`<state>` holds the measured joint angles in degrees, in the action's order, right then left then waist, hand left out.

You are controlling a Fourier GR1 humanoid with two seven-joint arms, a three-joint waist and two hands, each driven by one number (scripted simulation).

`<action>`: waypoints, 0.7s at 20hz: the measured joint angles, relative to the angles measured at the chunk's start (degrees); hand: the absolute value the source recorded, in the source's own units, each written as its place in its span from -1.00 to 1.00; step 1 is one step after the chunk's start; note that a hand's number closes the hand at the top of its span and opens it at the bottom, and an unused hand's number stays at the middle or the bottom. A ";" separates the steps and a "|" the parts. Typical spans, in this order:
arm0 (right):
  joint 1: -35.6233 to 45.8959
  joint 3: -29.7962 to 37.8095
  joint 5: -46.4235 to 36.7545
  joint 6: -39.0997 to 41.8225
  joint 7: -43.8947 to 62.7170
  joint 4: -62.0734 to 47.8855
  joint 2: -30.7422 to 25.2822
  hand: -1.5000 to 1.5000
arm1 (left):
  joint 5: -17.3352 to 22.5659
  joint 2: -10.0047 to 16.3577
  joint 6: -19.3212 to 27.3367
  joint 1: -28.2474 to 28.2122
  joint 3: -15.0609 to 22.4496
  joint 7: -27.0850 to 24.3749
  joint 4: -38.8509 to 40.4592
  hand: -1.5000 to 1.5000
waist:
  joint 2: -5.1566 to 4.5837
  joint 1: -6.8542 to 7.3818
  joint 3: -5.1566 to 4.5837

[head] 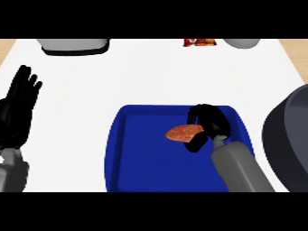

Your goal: Pick the sweet potato from the tray and place it in the pot

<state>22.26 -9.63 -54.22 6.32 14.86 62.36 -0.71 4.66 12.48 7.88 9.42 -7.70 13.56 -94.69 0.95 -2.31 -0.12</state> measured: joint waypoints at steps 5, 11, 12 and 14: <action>0.74 -0.16 -0.74 -11.61 16.46 10.48 0.50 1.00 | -0.13 0.06 -0.10 -0.32 0.10 0.02 -0.10 0.00 | 0.44 0.09 0.00; 0.54 -2.94 -13.11 -20.79 33.63 24.90 0.65 1.00 | 0.18 0.57 -0.28 -0.54 -0.57 0.54 -0.09 0.00 | 0.55 -0.36 -0.08; 0.18 -3.85 -15.74 -21.15 36.43 27.51 0.66 1.00 | 0.15 0.49 -0.25 -0.56 -0.52 0.54 -0.06 0.00 | 0.50 -0.38 -0.07; -1.16 -4.87 -20.98 -21.33 40.28 32.66 0.64 1.00 | 0.21 0.49 -0.43 -0.78 -0.54 0.29 -0.20 0.00 | 0.32 -0.20 -0.05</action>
<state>21.10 -14.50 -75.20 -15.01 55.14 95.01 -0.06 4.86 12.96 7.44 8.65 -8.24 13.86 -94.89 1.27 -2.51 -0.17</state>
